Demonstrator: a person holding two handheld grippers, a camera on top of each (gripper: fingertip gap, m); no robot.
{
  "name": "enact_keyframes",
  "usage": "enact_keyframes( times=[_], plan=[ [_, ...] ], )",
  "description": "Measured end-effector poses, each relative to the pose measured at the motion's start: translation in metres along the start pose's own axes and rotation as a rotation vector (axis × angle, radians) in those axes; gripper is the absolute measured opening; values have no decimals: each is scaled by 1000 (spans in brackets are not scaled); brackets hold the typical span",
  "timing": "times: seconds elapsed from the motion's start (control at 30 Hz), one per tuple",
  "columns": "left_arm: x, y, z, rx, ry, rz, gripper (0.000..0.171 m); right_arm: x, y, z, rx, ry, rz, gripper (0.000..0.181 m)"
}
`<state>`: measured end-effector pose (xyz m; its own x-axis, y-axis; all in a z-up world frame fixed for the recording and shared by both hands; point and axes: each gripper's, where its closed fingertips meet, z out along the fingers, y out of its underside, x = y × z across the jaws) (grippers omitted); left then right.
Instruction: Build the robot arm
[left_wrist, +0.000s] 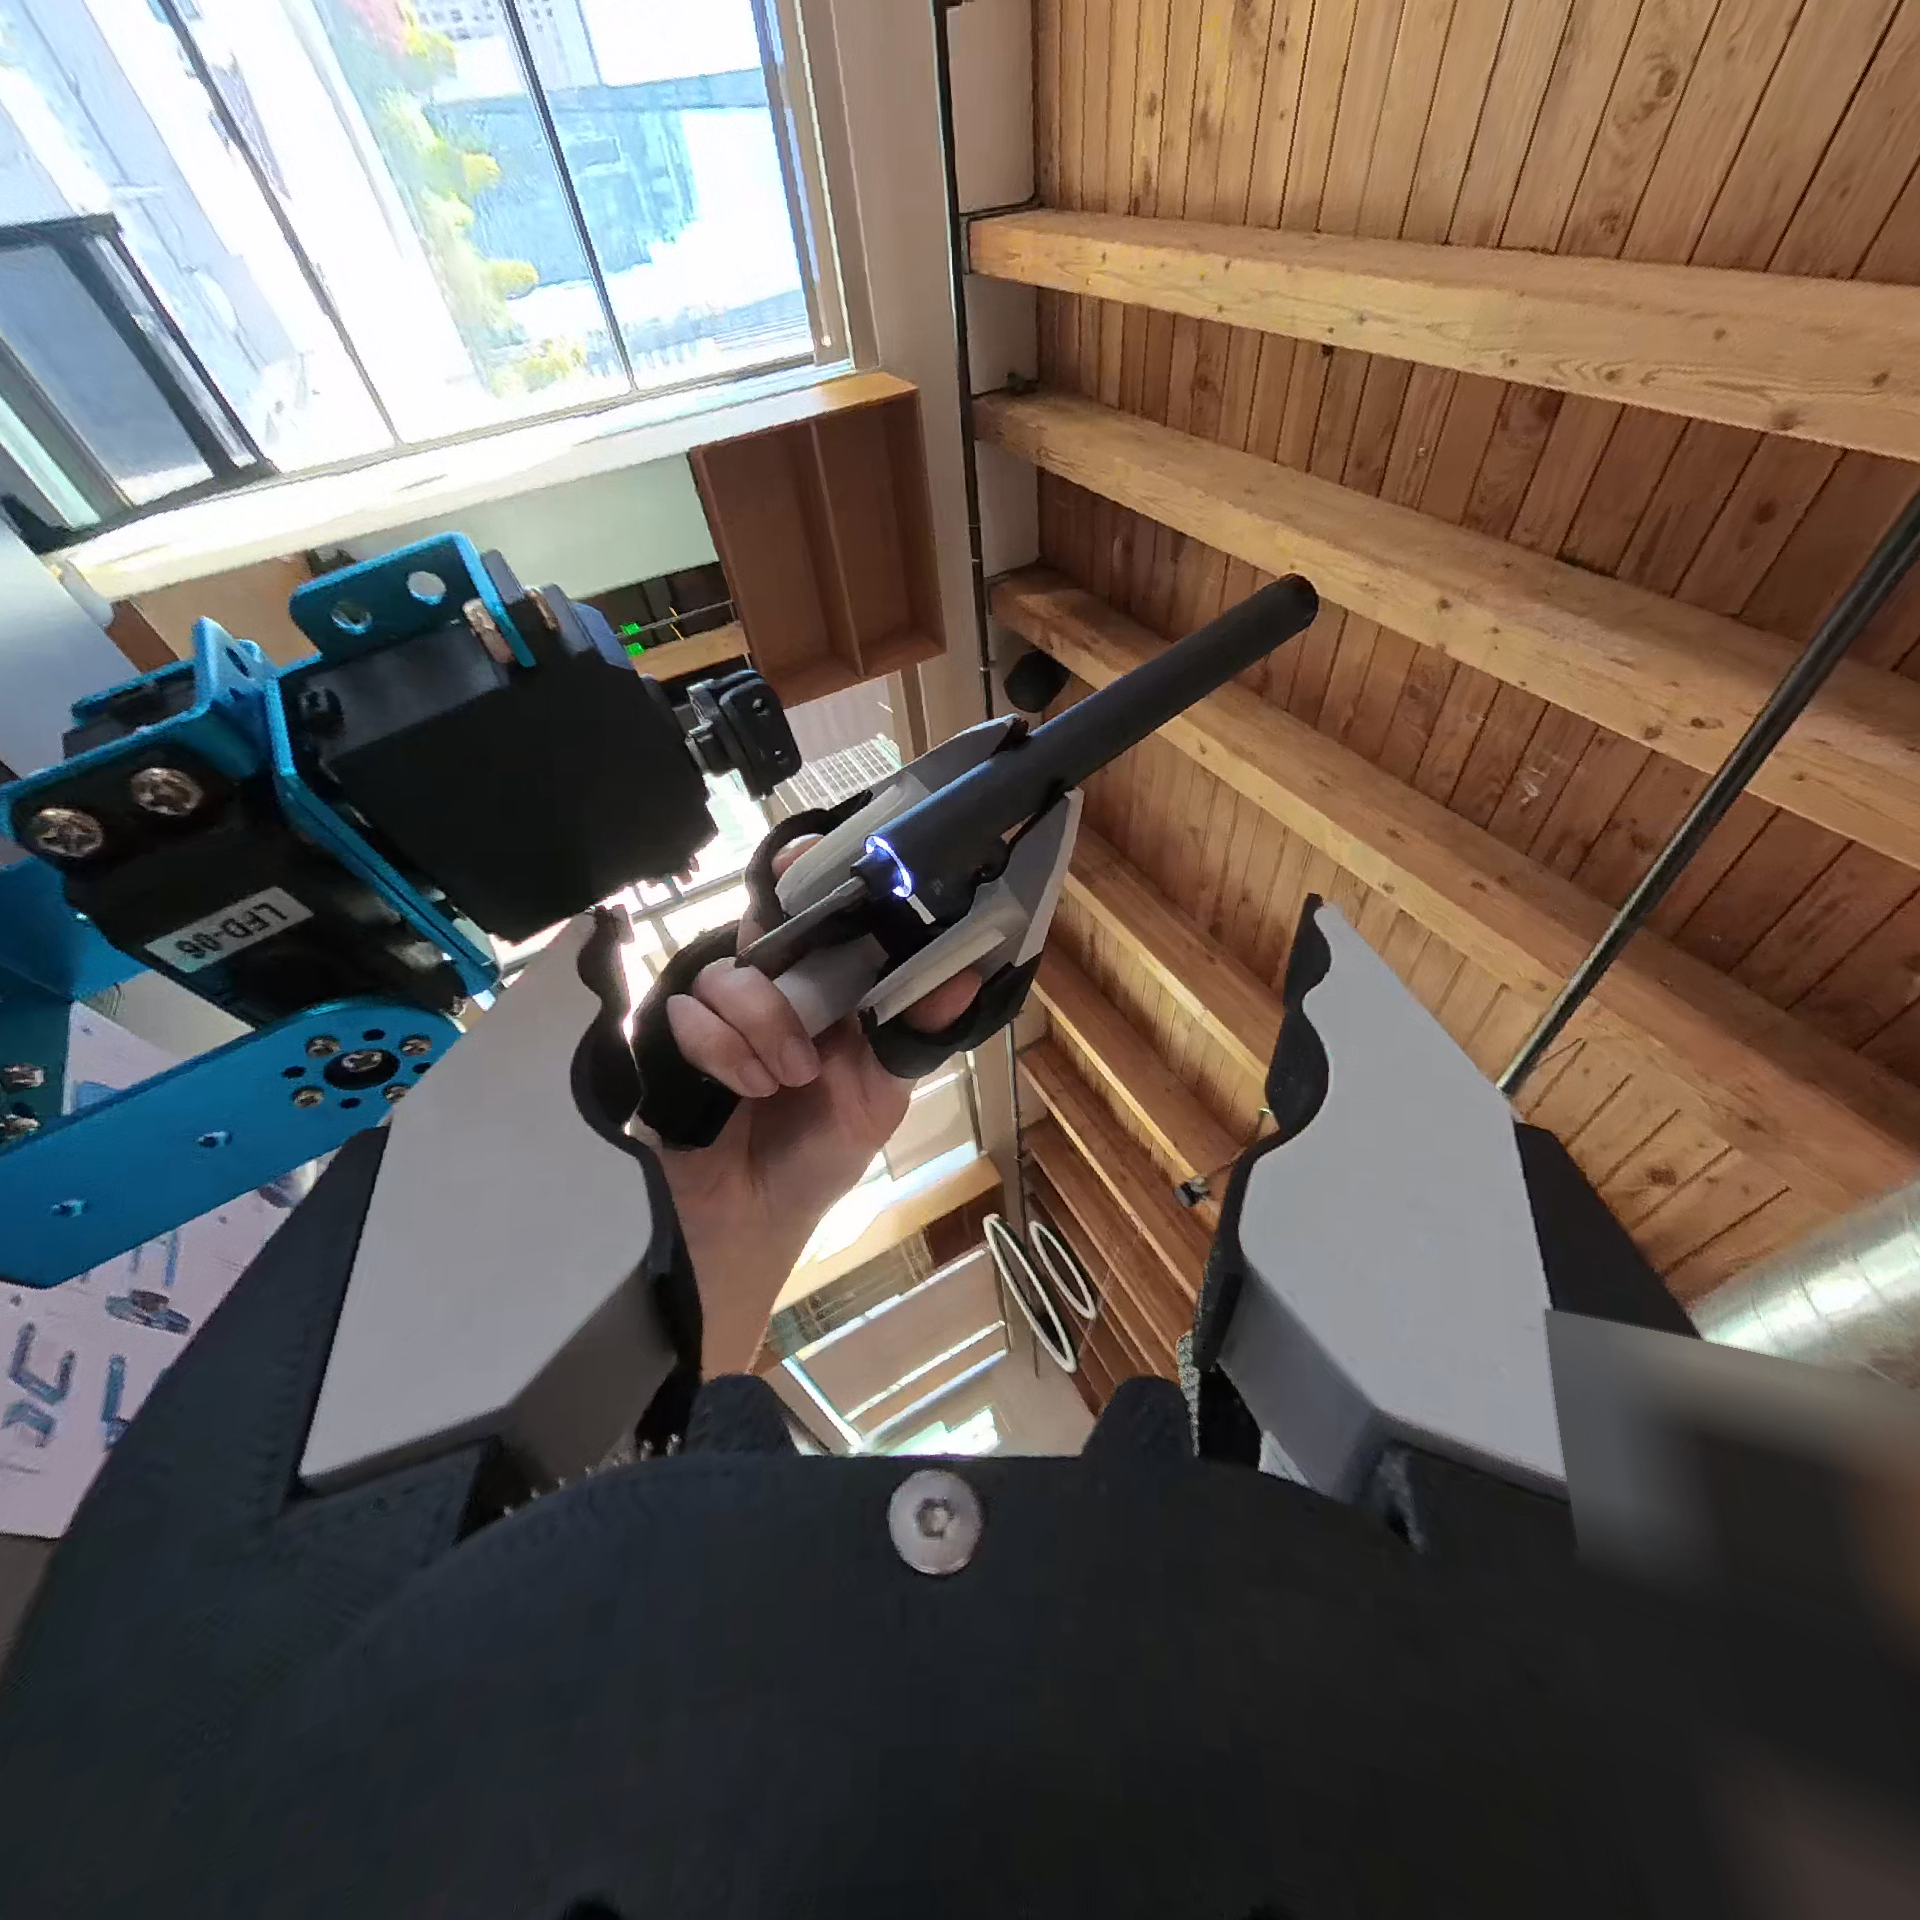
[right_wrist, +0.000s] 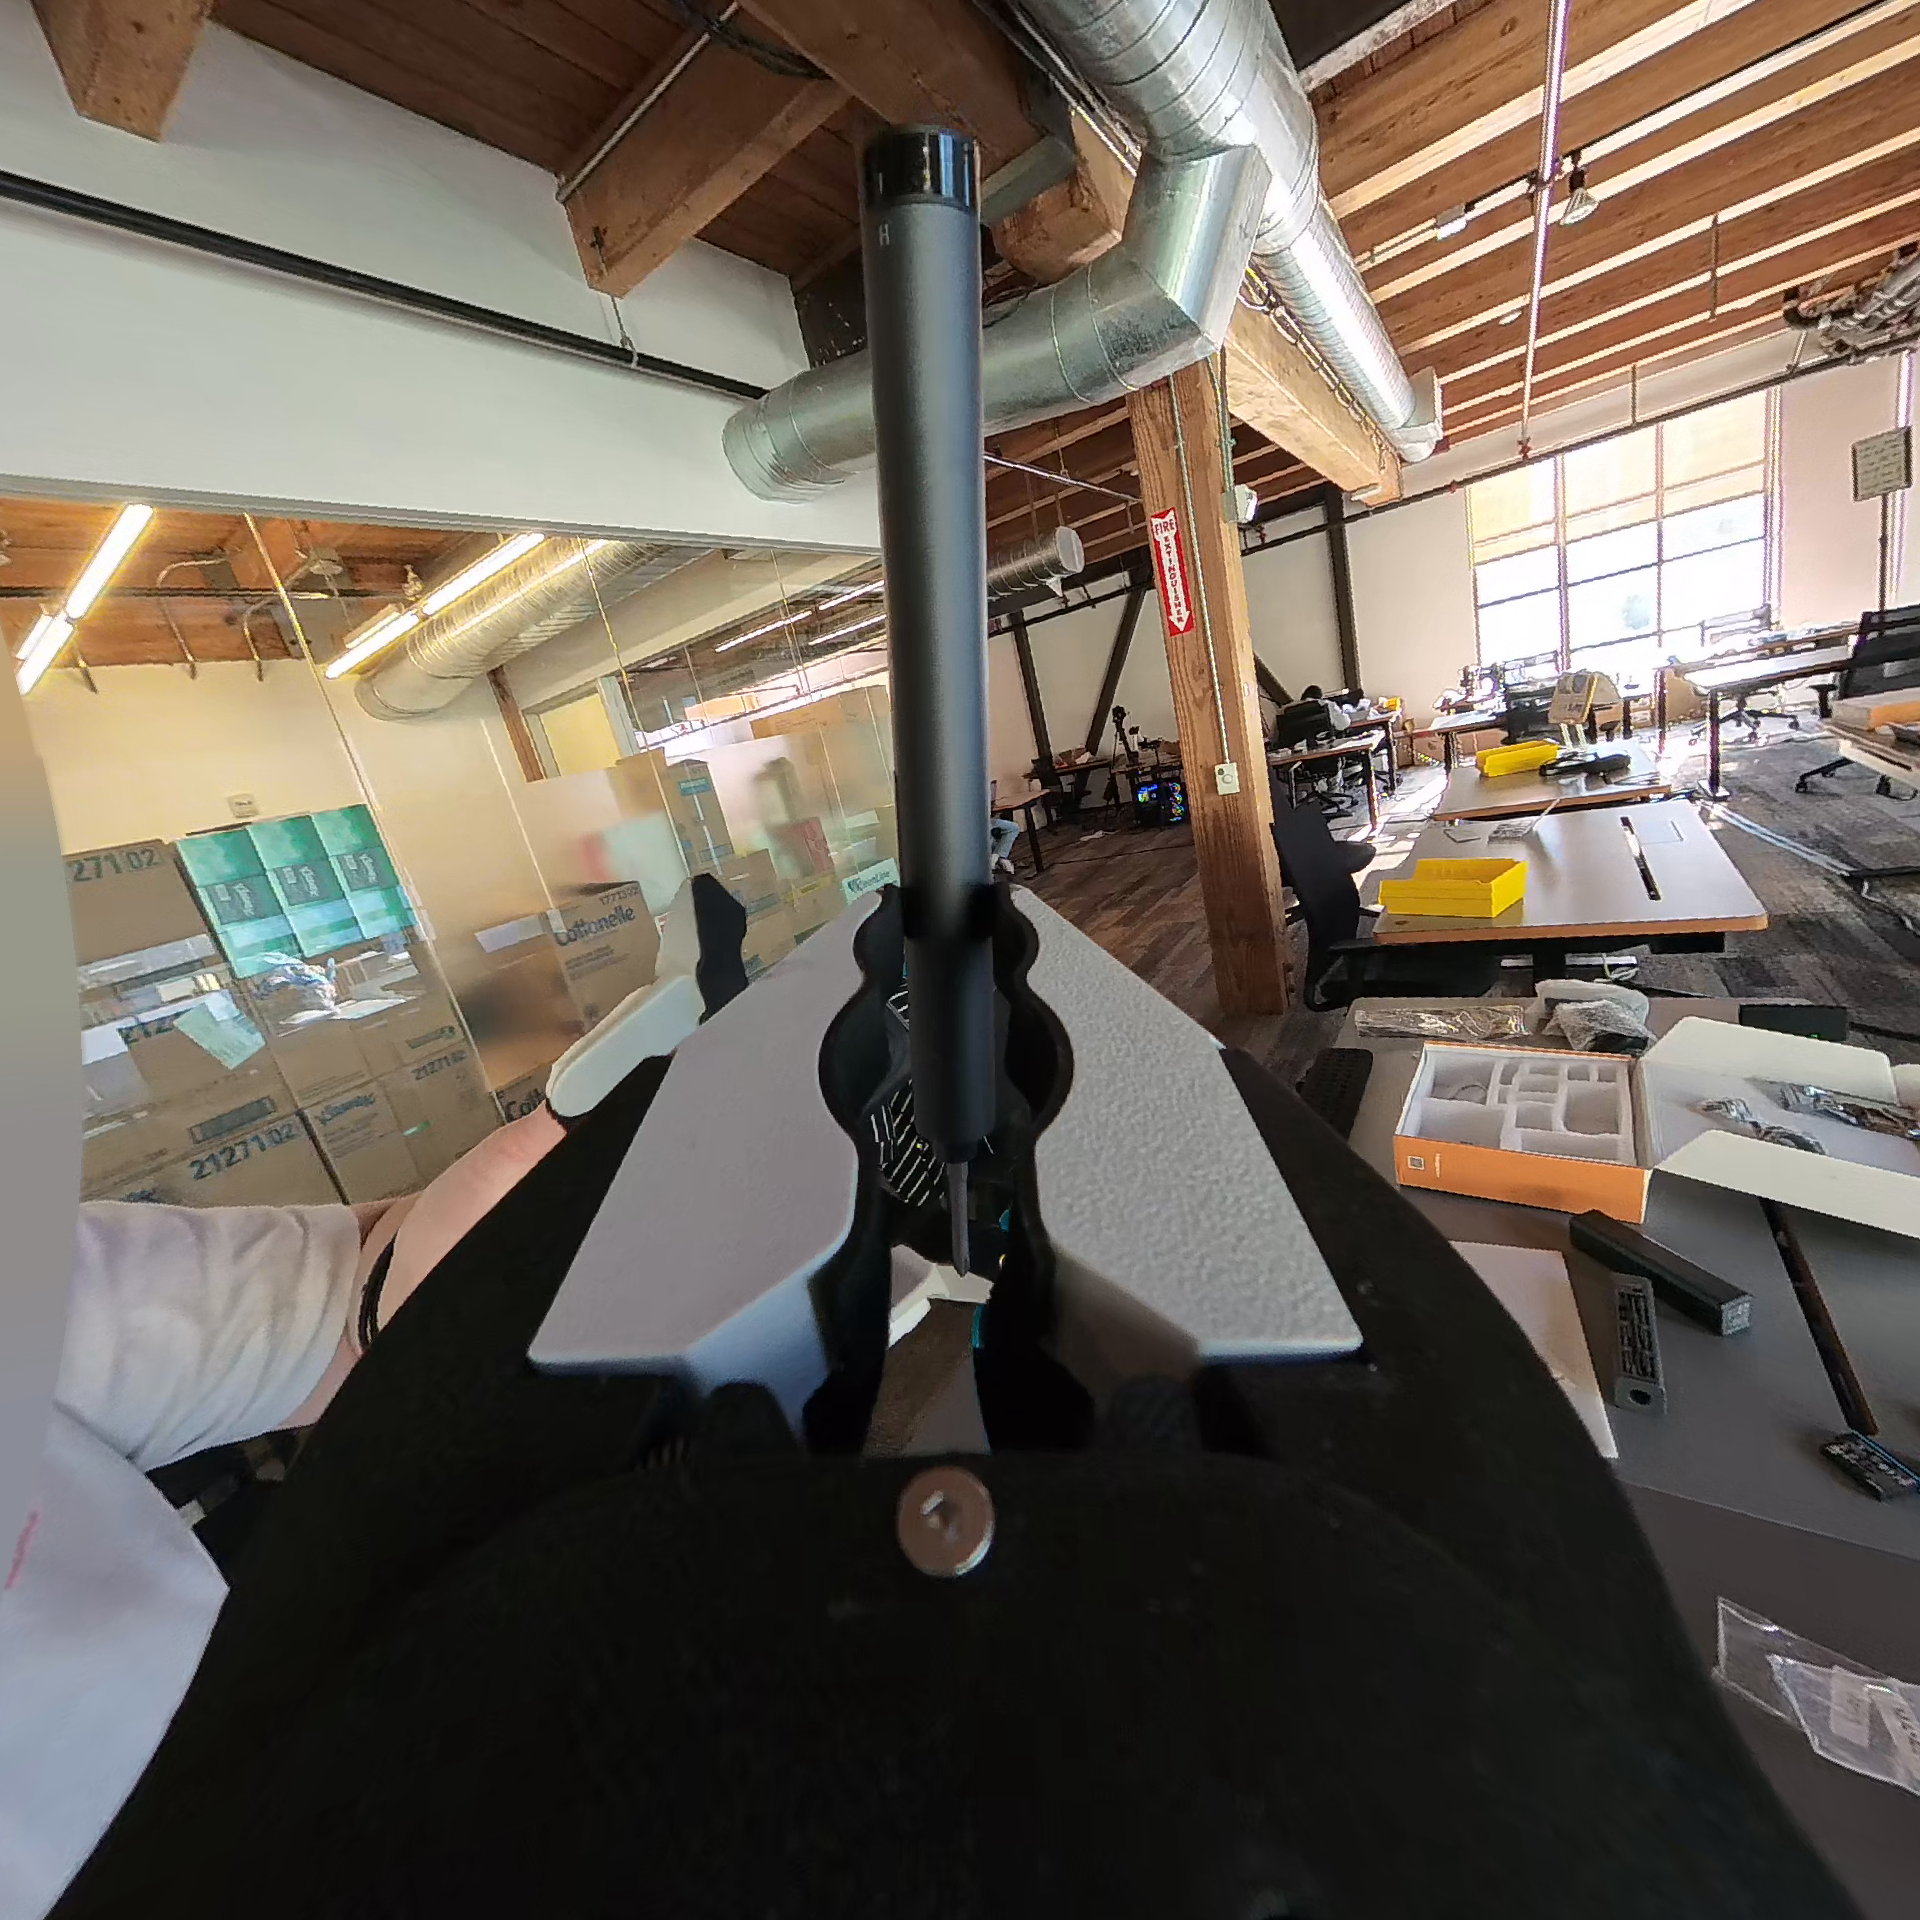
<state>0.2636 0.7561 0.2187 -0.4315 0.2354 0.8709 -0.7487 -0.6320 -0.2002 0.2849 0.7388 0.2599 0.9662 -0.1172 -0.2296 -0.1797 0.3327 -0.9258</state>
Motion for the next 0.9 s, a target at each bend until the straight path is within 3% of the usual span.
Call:
enact_keyframes(
  times=[0.43, 0.9],
  plan=[
    [7, 6, 5, 71, 22, 56, 137, -5, 1, -2, -12, -11, -7, 15],
    [5, 3, 3, 146, 5, 111, 139, -3, -4, -2, -14, -12, -29, 15]
  ],
)
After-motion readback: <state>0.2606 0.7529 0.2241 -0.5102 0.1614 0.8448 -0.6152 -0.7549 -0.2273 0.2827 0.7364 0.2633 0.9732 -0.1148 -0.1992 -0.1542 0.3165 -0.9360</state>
